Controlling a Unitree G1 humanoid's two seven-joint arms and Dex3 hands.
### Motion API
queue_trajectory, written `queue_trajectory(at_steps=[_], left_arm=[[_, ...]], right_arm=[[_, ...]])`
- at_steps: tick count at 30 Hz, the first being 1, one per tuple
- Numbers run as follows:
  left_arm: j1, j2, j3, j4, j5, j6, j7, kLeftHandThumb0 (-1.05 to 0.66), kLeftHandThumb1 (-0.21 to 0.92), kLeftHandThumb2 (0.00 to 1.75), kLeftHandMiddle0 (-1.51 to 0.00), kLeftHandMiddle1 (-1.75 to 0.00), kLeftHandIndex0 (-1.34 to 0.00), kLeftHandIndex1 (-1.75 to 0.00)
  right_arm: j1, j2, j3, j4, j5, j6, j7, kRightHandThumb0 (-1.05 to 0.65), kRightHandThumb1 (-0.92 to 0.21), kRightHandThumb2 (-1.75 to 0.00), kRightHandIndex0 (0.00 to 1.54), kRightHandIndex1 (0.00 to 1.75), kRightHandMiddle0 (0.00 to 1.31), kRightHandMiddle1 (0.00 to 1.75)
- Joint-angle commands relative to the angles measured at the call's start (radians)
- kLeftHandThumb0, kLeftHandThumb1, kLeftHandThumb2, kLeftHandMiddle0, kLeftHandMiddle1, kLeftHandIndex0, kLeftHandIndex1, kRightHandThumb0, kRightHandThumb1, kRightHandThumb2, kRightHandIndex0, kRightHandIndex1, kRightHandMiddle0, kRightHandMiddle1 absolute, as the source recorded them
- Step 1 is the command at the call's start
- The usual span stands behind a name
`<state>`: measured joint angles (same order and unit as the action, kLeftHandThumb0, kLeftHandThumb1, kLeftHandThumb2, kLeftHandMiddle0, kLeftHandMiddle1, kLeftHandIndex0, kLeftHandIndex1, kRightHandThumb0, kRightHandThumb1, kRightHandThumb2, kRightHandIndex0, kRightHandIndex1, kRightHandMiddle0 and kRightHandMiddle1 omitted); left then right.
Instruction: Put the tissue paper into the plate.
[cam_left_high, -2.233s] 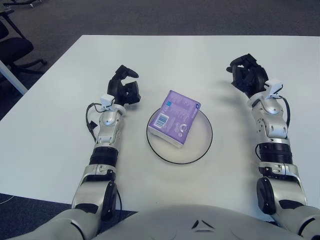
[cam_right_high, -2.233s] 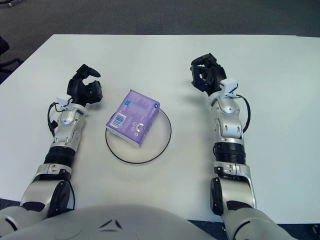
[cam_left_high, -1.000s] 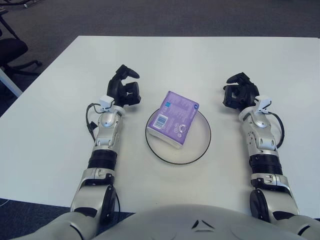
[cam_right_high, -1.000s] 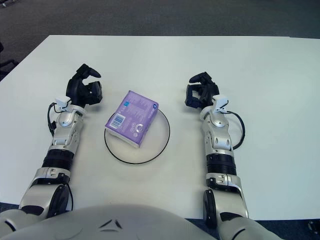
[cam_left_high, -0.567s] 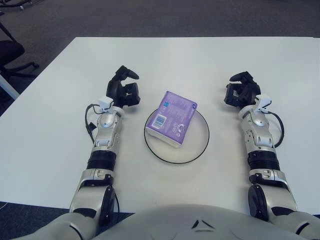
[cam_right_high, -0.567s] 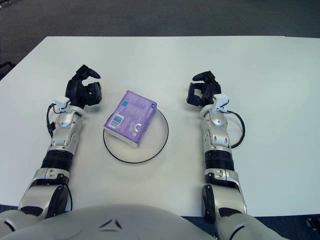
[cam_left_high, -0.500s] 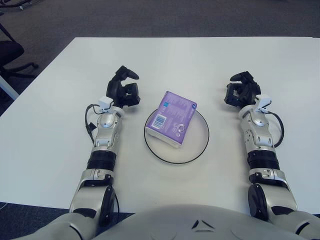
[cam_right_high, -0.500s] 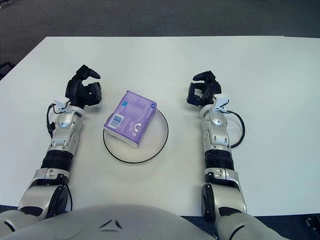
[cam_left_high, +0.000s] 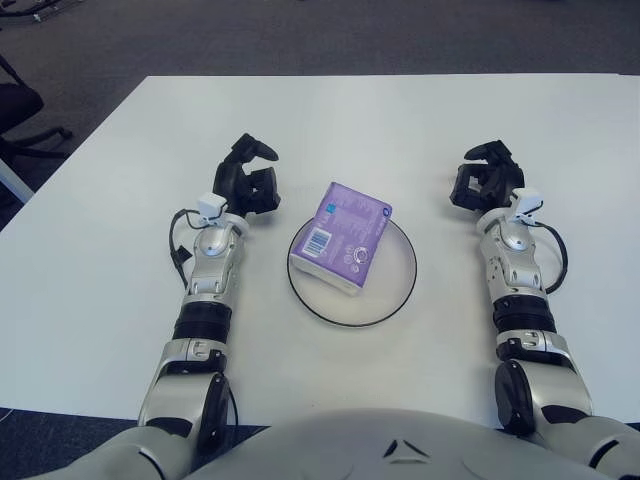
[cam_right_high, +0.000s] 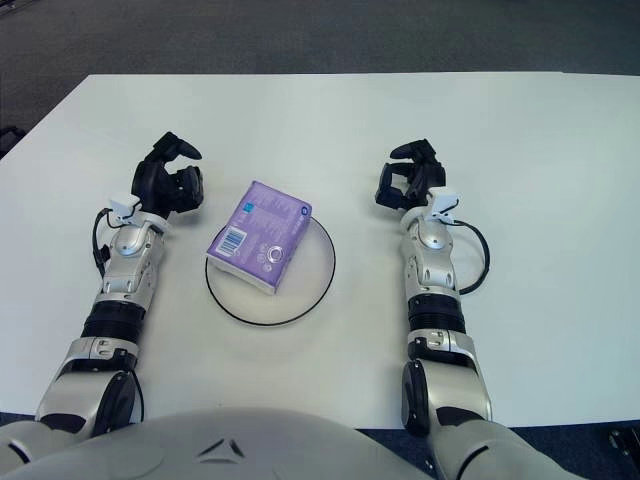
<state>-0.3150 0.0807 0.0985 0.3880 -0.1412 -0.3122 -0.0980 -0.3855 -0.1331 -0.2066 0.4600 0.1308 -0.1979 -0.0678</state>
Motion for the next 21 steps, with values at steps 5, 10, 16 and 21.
queue_trajectory(at_steps=[5,10,16,21], left_arm=[[0.162,-0.065,-0.006,0.078,-0.013,0.027,-0.001,-0.45,0.39,1.22,-1.29,-1.75,-0.55,-1.75],[0.161,-0.066,-0.003,0.076,-0.019,0.036,0.0,-0.46,0.37,1.25,-1.3,-1.75,-0.57,-1.75],[0.16,-0.065,0.001,0.075,-0.02,0.048,0.004,-0.46,0.37,1.25,-1.3,-1.75,-0.57,-1.75],[0.161,-0.063,0.005,0.073,-0.019,0.051,0.003,-0.46,0.37,1.26,-1.3,-1.75,-0.57,-1.75]], right_arm=[[0.113,0.066,0.006,0.089,-0.009,-0.041,-0.018,-0.01,-0.16,-1.51,0.75,1.74,0.48,1.75],[0.111,0.067,0.006,0.099,-0.005,-0.051,-0.016,-0.01,-0.16,-1.52,0.75,1.74,0.48,1.75],[0.108,0.068,0.003,0.112,0.006,-0.061,-0.005,-0.01,-0.16,-1.51,0.76,1.73,0.48,1.75],[0.112,0.065,0.01,0.117,0.005,-0.073,0.012,-0.01,-0.15,-1.53,0.76,1.74,0.48,1.75]])
